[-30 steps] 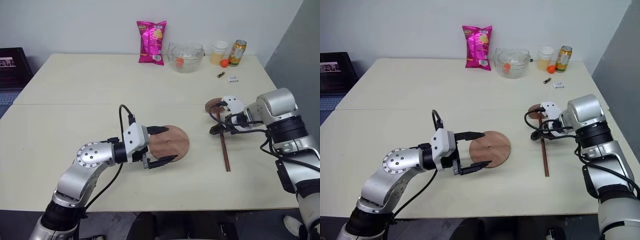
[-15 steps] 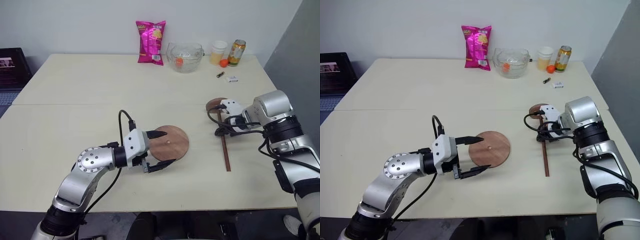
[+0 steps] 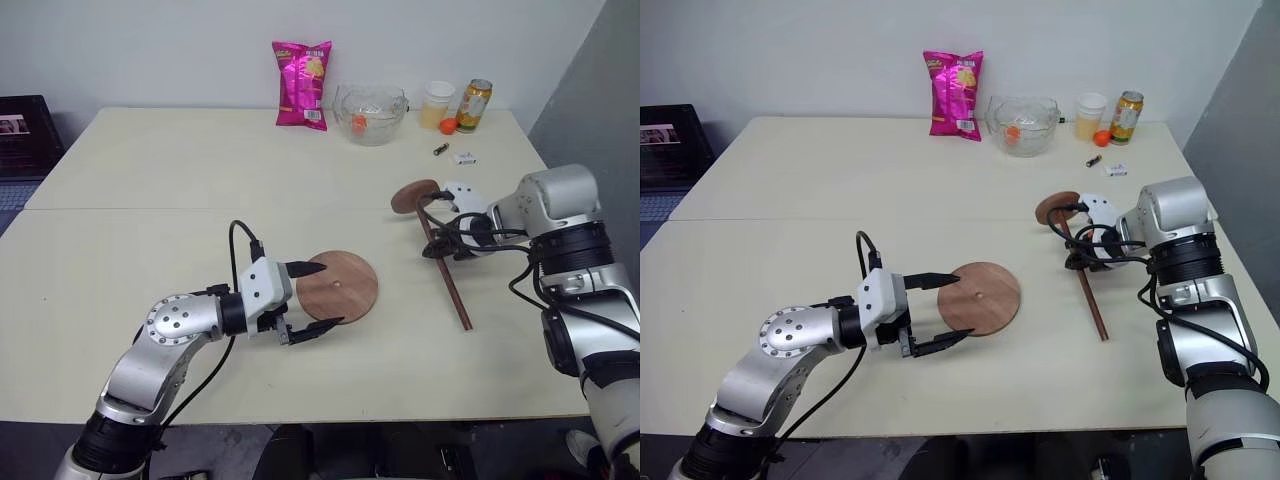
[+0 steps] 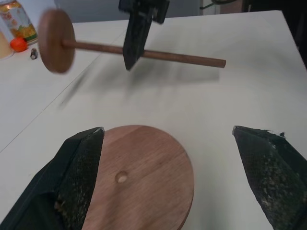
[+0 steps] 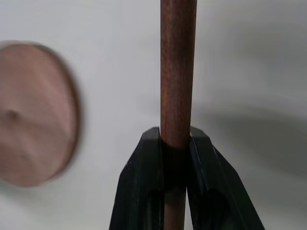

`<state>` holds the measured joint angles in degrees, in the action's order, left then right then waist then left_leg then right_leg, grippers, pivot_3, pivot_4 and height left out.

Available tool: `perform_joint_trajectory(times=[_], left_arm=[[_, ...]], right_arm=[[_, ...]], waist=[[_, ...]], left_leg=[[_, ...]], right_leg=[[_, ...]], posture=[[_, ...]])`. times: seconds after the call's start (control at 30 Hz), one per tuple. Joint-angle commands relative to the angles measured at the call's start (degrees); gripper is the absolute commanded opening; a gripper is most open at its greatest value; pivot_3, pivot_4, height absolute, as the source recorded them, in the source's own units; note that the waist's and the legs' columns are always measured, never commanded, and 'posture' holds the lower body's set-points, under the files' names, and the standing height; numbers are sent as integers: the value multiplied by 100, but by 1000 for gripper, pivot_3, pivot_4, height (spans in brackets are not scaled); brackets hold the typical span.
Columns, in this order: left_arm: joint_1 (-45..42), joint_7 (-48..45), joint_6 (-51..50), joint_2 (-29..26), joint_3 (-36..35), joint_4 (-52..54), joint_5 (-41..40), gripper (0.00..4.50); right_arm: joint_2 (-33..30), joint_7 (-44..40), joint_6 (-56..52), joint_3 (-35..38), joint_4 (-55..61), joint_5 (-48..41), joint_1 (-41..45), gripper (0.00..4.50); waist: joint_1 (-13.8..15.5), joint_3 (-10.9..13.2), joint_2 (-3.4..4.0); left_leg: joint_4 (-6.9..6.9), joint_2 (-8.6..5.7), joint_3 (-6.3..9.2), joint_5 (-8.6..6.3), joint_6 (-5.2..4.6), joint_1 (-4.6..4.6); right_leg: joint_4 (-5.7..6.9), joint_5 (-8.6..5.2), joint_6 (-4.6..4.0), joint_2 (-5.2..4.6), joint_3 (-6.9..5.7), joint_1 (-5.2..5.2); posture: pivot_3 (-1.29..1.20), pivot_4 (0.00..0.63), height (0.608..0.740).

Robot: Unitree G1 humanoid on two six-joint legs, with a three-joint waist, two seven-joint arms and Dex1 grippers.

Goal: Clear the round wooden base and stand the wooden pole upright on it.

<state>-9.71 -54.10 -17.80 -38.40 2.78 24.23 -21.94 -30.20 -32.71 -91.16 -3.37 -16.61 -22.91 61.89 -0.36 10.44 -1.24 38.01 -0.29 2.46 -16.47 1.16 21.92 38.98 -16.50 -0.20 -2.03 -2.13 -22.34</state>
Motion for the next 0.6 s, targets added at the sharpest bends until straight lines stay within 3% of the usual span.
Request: perform_joint_trajectory(times=[0.03,0.07,0.17,0.27,0.6], left_arm=[[271,-127,-187,-449,-709,136,-266,4500],[347,-163,-195,-552,-836,107,-293,4500],[599,-156,-320,-777,-1284,143,-457,4500],[915,-116,-491,-896,-1656,373,-621,4500],[1192,-225,-600,-1039,-1767,528,-700,4500]], right_arm=[[48,-194,861,514,2123,-466,-687,262],[92,-172,1023,561,2482,-510,-856,262],[357,-287,3137,623,3386,-247,-1884,262],[1262,-296,5316,391,4037,-125,-2753,261],[2241,-794,7604,-497,3512,89,-3420,260]], waist=[[2,-1,-2],[2,-1,-2],[5,1,2],[4,2,2],[-29,8,11]], left_leg=[[-1,0,1,0,0,0],[-4,3,7,0,0,1],[-3,3,9,-1,-1,2],[1,-3,5,0,0,-1],[-3,8,9,1,2,-14]], right_leg=[[-1,0,0,0,-1,0],[-5,-1,1,3,-5,1],[-7,-2,1,4,-5,2],[-4,4,10,-2,-1,3],[1,2,5,8,-2,7]], posture=[[0,150,740],[0,150,740],[0,150,740],[0,150,740],[0,150,740]])
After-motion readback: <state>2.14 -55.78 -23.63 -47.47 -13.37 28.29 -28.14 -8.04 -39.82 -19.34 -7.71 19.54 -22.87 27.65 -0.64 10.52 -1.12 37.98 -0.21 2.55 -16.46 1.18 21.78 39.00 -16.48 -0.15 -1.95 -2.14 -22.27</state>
